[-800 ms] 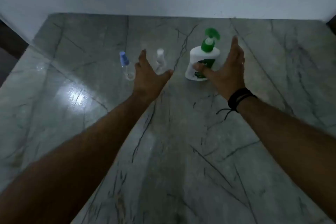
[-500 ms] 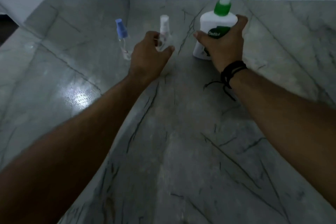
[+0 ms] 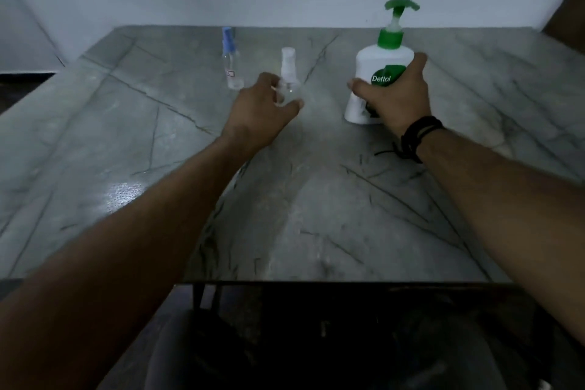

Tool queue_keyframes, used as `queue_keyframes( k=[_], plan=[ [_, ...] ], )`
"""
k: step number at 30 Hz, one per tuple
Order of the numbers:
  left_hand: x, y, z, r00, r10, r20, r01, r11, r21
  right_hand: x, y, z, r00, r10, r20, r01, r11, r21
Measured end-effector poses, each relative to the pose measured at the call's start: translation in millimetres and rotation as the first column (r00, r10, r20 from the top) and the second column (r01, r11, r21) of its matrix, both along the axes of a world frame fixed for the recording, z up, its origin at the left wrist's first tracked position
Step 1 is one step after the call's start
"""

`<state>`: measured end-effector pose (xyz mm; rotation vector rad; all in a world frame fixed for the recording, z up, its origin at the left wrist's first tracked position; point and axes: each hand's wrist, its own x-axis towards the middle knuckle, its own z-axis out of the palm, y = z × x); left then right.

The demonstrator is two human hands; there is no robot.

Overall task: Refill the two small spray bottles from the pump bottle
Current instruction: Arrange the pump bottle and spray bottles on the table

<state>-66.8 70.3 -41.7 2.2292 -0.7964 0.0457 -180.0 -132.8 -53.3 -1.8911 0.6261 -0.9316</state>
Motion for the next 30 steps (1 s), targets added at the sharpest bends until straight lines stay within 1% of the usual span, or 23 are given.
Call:
queue_keyframes(
  k=[5,8,16,22,27,30],
  plan=[
    [-24.5,20.5,-1.0,0.999,-0.033,-0.010,0.033,0.999,0.009,-39.0,13.5,-5.7,1.000,-0.013,0.018,0.014,1.000,-0.009],
    [-34.1,26.8,-3.7,0.999,-0.032,0.018,0.032,0.999,0.015,-52.5,17.7,-8.8,0.999,-0.027,0.035,0.028,0.999,-0.025],
    [-33.4,27.5,-15.1,0.996,-0.019,0.086,0.023,0.999,-0.046,-52.8,12.9,-18.0,0.996,-0.022,0.092,0.025,0.999,-0.033],
    [-31.7,26.3,-16.4,0.997,-0.013,0.075,0.017,0.999,-0.045,-53.0,12.7,-18.6,0.993,-0.010,0.116,0.017,0.998,-0.052],
    [-35.7,27.5,-13.5,1.000,-0.010,0.005,0.010,0.999,-0.040,-55.2,17.3,-14.2,0.989,0.009,0.145,0.000,0.998,-0.064],
    [-37.5,29.1,-7.2,0.997,0.020,-0.069,-0.027,0.994,-0.106,-56.3,19.0,-13.0,0.985,0.019,0.171,-0.010,0.998,-0.054]
  ],
)
